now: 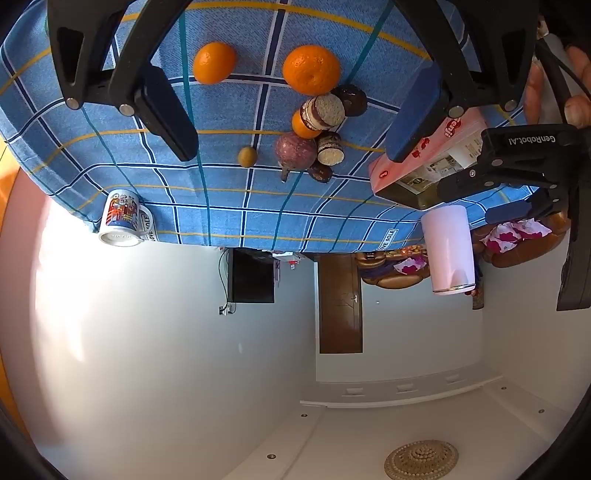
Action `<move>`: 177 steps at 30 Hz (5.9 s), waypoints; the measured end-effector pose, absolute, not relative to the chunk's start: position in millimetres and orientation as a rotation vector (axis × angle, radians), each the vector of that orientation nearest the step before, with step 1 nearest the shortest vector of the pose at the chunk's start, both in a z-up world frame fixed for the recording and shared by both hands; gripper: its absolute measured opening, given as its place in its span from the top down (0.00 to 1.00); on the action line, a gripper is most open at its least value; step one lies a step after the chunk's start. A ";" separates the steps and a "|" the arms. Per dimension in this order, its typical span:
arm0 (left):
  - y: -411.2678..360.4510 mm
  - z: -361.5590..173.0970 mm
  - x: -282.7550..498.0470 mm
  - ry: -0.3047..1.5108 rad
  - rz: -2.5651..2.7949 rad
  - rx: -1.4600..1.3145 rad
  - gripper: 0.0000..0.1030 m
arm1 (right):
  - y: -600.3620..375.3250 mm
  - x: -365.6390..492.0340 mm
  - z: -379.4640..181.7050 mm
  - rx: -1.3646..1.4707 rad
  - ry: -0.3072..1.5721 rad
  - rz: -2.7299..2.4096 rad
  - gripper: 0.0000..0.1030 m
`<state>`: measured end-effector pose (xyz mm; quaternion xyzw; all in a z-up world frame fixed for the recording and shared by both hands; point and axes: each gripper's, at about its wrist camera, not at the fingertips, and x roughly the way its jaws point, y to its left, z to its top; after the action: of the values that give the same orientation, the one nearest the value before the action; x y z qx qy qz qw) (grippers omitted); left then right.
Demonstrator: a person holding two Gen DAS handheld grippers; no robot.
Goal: Organize fruits
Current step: 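Move left tool toward a mangosteen while right tool approaches an orange, then grasp the dark mangosteen with left tool while right tool grasps an orange, then carry the mangosteen and orange over the pink tin box with both tools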
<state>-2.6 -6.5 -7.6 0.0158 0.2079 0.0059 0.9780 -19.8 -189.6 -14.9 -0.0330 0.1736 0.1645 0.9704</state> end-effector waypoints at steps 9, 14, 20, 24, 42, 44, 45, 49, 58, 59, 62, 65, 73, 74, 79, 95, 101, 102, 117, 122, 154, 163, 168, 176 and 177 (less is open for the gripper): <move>-5.9 -8.5 -2.7 0.422 0.013 0.032 0.00 | -187.9 -18.4 -17.9 -0.071 0.360 0.337 0.01; -6.2 -8.8 -3.2 0.421 0.013 0.032 0.00 | -185.8 -18.6 -19.4 -0.071 0.355 0.338 0.01; -5.7 -10.0 -3.5 0.424 0.012 0.032 0.00 | -185.3 -18.8 -19.6 -0.074 0.354 0.337 0.01; -6.2 -10.2 -3.3 0.424 0.011 0.033 0.00 | -186.0 -20.2 -20.7 -0.070 0.343 0.339 0.01; -10.6 -18.2 2.0 0.446 0.004 0.041 0.00 | -192.3 -15.2 -24.6 -0.096 0.301 0.329 0.01; -11.3 -19.3 2.8 0.448 0.003 0.041 0.00 | -193.4 -14.5 -25.5 -0.092 0.307 0.329 0.01; -12.0 -20.1 3.2 0.450 0.002 0.042 0.00 | -194.2 -14.7 -25.3 -0.100 0.300 0.327 0.01; -14.5 -24.8 5.1 0.461 -0.007 0.043 0.00 | -201.0 -11.4 -29.8 -0.077 0.335 0.317 0.01; -35.5 -48.2 15.9 0.524 -0.065 0.074 0.01 | -249.5 2.3 -44.4 -0.069 0.425 0.192 0.01; -38.6 -50.1 16.8 0.529 -0.074 0.079 0.02 | -253.8 4.1 -46.0 -0.074 0.437 0.177 0.01; -48.2 -55.4 20.1 0.547 -0.101 0.096 0.08 | -262.2 11.6 -55.9 -0.021 0.468 0.194 0.09; -57.1 -61.7 22.8 0.573 -0.136 0.111 0.14 | -263.8 17.0 -64.2 -0.003 0.534 0.217 0.28; -71.4 -75.4 31.0 0.656 -0.218 0.125 0.20 | -259.5 23.1 -78.2 0.009 0.633 0.269 0.46; -71.0 -77.0 32.6 0.669 -0.224 0.119 0.21 | -259.4 24.2 -79.8 0.014 0.641 0.274 0.49; -77.9 -86.0 44.7 0.730 -0.245 0.127 0.32 | -258.4 27.0 -86.7 0.015 0.668 0.294 0.49; -70.9 -91.8 54.0 0.790 -0.306 0.039 0.61 | -252.4 23.8 -88.2 0.000 0.659 0.347 0.62; -62.7 -83.1 41.5 0.716 -0.276 0.044 0.62 | -247.8 17.4 -78.5 -0.002 0.611 0.369 0.62; -61.1 -81.1 40.4 0.706 -0.272 0.044 0.62 | -247.1 15.6 -76.9 0.003 0.601 0.373 0.62; -41.4 -60.1 22.5 0.594 -0.222 0.032 0.61 | -219.1 7.0 -54.3 -0.037 0.524 0.436 0.62; -31.3 -56.3 19.8 0.568 -0.200 0.019 0.61 | -203.9 6.7 -48.8 -0.060 0.504 0.459 0.62; 71.2 -38.4 21.5 0.493 0.030 -0.062 0.62 | -90.1 36.2 0.1 -0.181 0.421 0.635 0.62; 100.3 -45.4 33.7 0.532 0.074 -0.080 0.62 | -52.5 51.9 -1.4 -0.206 0.443 0.674 0.62; 112.1 -48.9 38.9 0.553 0.095 -0.086 0.62 | -27.3 65.6 -13.7 -0.213 0.494 0.698 0.62; 122.0 -56.9 49.7 0.595 0.108 -0.072 0.62 | 5.6 78.5 -39.6 -0.245 0.592 0.727 0.62; 122.8 -57.3 49.8 0.597 0.112 -0.072 0.62 | 8.0 80.0 -42.6 -0.247 0.603 0.728 0.62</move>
<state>49.8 122.8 -57.3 -0.0352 0.2937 0.0550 0.9537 80.0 8.0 -42.6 -0.1187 0.2898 0.3496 0.8830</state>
